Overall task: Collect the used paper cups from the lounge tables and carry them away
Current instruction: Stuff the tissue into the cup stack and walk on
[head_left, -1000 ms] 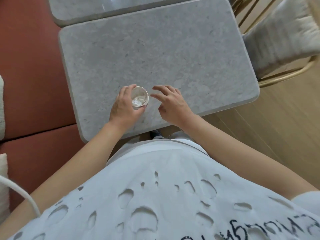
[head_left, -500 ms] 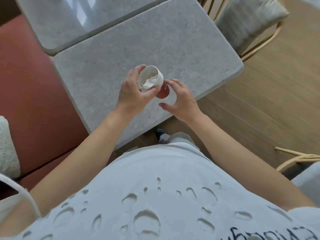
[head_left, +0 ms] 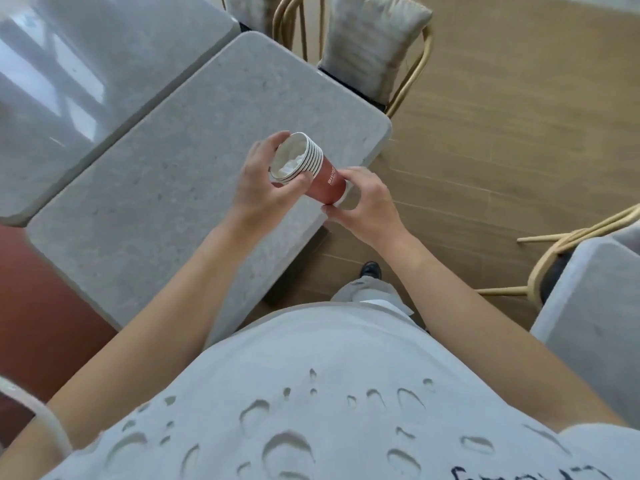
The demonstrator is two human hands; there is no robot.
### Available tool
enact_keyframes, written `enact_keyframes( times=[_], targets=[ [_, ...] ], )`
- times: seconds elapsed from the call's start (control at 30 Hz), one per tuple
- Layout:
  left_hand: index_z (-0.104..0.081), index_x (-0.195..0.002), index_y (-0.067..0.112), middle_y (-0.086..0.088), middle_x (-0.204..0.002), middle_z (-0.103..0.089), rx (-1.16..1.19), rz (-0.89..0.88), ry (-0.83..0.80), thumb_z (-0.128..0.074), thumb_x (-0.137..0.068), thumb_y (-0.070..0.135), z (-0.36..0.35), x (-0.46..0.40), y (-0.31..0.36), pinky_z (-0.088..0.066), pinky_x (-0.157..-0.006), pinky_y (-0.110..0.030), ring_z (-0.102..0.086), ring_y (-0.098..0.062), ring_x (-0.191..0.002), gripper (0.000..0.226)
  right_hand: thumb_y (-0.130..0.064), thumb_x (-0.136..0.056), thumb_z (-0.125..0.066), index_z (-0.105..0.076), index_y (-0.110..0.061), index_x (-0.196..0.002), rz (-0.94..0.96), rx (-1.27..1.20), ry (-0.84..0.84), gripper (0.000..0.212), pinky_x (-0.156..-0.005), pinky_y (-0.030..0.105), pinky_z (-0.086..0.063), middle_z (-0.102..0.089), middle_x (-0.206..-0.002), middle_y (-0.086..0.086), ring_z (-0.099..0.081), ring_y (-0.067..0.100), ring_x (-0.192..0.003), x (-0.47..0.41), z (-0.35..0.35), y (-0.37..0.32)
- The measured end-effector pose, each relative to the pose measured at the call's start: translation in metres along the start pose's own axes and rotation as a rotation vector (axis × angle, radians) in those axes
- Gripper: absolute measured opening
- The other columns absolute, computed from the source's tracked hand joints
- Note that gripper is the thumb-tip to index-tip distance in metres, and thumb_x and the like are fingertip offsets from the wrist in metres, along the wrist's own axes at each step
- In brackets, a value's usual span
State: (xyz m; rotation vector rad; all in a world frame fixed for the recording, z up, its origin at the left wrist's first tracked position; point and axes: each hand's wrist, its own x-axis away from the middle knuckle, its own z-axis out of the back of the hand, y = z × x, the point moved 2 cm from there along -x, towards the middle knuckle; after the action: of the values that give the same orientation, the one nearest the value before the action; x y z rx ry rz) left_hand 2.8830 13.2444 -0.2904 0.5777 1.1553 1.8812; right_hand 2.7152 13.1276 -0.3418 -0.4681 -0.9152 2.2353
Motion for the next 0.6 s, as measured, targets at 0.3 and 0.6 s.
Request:
enact_keyframes(
  times=[0.3,0.6],
  targets=[
    [-0.048,-0.154,0.025,-0.001,-0.138,-0.047,-0.008,-0.071,-0.112,-0.077,-0.095,0.024,-0.121,-0.102,0.059,-0.051,-0.079,-0.006,-0.048,0.002,-0.121,0.065,-0.028,-0.075,-0.093,-0.074,-0.008,-0.119,-0.044,0.018,0.214,0.052,-0.106,0.035,-0.05,-0.071,-0.125,0.008,-0.064,0.023,-0.119,-0.046,0.109,0.098],
    [-0.046,-0.155,0.027,0.006,-0.134,-0.047,-0.01,-0.16,-0.203,-0.081,-0.088,0.032,-0.244,-0.191,0.137,-0.061,-0.094,-0.036,-0.047,0.013,-0.121,0.076,-0.019,-0.069,-0.094,-0.072,-0.004,-0.111,-0.133,0.013,0.361,0.049,-0.1,0.045,-0.052,-0.071,-0.117,0.008,-0.066,0.026,-0.112,-0.077,0.225,0.202]
  ],
)
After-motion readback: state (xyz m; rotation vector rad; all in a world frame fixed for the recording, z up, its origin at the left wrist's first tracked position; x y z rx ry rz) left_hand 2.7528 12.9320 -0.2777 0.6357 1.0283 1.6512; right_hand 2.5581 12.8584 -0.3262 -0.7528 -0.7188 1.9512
